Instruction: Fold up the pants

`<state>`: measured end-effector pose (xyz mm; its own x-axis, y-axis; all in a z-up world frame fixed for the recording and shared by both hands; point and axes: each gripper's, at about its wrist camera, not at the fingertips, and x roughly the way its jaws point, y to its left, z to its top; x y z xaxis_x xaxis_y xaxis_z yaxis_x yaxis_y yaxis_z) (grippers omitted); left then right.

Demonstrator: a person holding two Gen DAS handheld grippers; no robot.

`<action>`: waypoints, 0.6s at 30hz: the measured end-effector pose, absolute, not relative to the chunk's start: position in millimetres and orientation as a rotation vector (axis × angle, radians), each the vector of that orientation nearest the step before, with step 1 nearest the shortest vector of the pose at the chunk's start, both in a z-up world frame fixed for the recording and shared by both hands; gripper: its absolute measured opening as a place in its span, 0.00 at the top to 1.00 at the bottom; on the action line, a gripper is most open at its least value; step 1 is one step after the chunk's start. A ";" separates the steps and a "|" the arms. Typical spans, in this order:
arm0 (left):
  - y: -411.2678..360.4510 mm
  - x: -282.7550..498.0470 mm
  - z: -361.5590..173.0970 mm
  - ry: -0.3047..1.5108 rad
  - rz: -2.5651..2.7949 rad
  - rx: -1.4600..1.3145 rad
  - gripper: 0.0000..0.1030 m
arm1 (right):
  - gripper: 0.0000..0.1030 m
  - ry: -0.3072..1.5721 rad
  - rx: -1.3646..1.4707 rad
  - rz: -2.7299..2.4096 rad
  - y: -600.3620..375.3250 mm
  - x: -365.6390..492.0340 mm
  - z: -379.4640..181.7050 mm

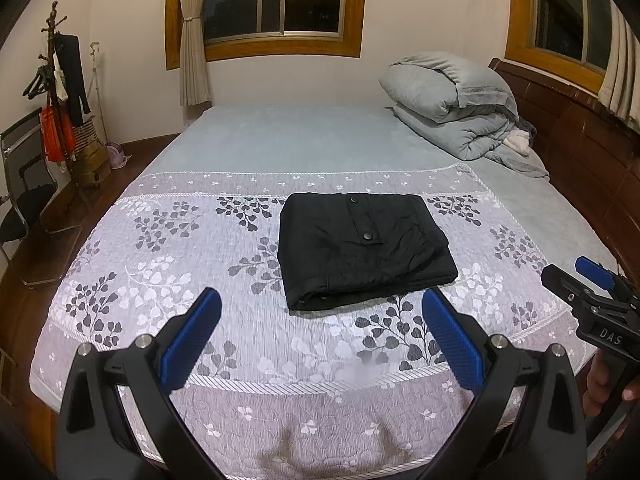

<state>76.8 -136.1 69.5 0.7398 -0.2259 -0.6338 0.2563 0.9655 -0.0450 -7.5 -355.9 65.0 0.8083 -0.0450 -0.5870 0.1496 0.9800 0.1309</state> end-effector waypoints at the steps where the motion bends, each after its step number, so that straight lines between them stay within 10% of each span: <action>1: -136.1 76.8 69.4 0.690 -0.265 0.045 0.03 | 0.04 0.622 0.173 -0.105 -356.3 -7.3 64.7; 18: -136.2 80.2 66.4 0.696 -0.281 0.046 0.03 | 0.04 0.636 0.175 -0.105 -362.1 -4.0 57.3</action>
